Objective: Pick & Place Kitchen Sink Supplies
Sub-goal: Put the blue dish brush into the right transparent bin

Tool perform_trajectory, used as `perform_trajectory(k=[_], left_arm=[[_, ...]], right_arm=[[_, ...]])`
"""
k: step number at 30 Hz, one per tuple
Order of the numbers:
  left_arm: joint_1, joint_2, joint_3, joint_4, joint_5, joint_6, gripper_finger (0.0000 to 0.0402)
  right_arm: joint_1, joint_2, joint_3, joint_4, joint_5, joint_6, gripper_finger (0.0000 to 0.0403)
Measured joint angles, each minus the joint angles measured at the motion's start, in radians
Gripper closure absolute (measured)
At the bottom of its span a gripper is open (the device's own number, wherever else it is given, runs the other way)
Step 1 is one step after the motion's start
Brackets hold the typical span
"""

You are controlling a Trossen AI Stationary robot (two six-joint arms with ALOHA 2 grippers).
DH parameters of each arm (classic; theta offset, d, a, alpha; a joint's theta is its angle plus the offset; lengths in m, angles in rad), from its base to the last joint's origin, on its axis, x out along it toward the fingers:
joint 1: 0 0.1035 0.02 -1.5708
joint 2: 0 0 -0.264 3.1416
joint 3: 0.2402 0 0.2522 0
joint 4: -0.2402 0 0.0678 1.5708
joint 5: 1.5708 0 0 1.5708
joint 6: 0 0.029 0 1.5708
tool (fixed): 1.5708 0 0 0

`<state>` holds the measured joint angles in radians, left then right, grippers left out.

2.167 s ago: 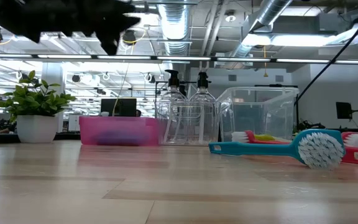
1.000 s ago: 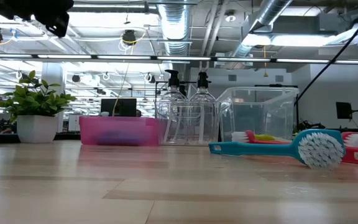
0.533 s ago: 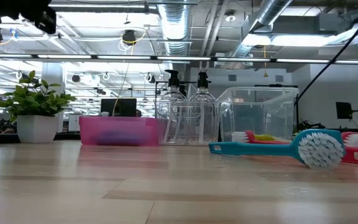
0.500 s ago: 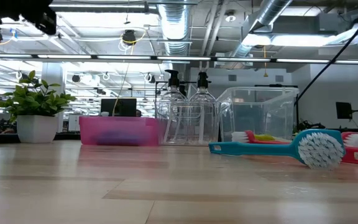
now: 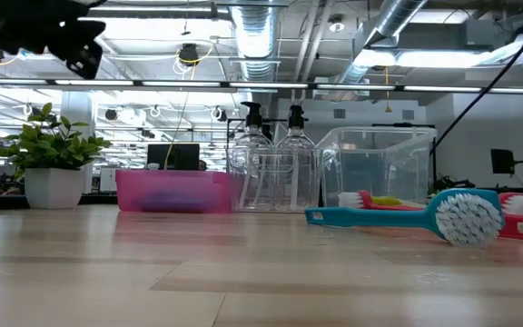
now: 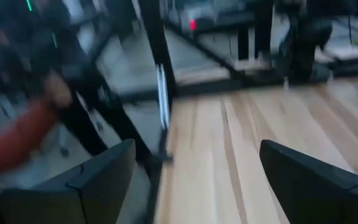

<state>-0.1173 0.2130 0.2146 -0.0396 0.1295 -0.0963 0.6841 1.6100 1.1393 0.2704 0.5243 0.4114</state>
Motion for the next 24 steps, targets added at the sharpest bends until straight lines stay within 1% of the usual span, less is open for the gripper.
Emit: perform_trajectory(k=[5, 9, 14, 16, 20, 22, 24], left_arm=[[0.000, 0.087, 0.000, 0.131, 0.000, 0.018, 0.0284], [0.000, 0.124, 0.000, 0.155, -0.002, 0.067, 0.0284], [0.000, 0.146, 0.000, 0.158, -0.002, 0.070, 0.0284], [0.000, 0.149, 0.000, 0.160, -0.002, 0.070, 0.0284], [0.000, 0.149, 0.000, 0.163, -0.002, 0.070, 0.0284], [0.000, 0.149, 0.000, 0.167, -0.002, 0.070, 0.0284], [0.000, 0.149, 0.000, 0.169, -0.002, 0.070, 0.0284]], right_arm=[[-0.048, 0.000, 0.000, 0.133, 0.000, -0.002, 0.0065], [-0.090, -0.001, 0.000, 0.171, 0.000, -0.003, 0.0065], [-0.142, 0.000, 0.000, 0.171, -0.011, -0.002, 0.0065], [-0.160, -0.001, 0.000, 0.150, -0.063, -0.004, 0.0065], [-0.205, -0.001, 0.000, 0.097, -0.184, -0.079, 0.0065], [-0.229, -0.001, 0.000, 0.030, -0.225, -0.086, 0.0065], [-0.254, -0.001, 0.000, -0.078, -0.256, -0.087, 0.0065]])
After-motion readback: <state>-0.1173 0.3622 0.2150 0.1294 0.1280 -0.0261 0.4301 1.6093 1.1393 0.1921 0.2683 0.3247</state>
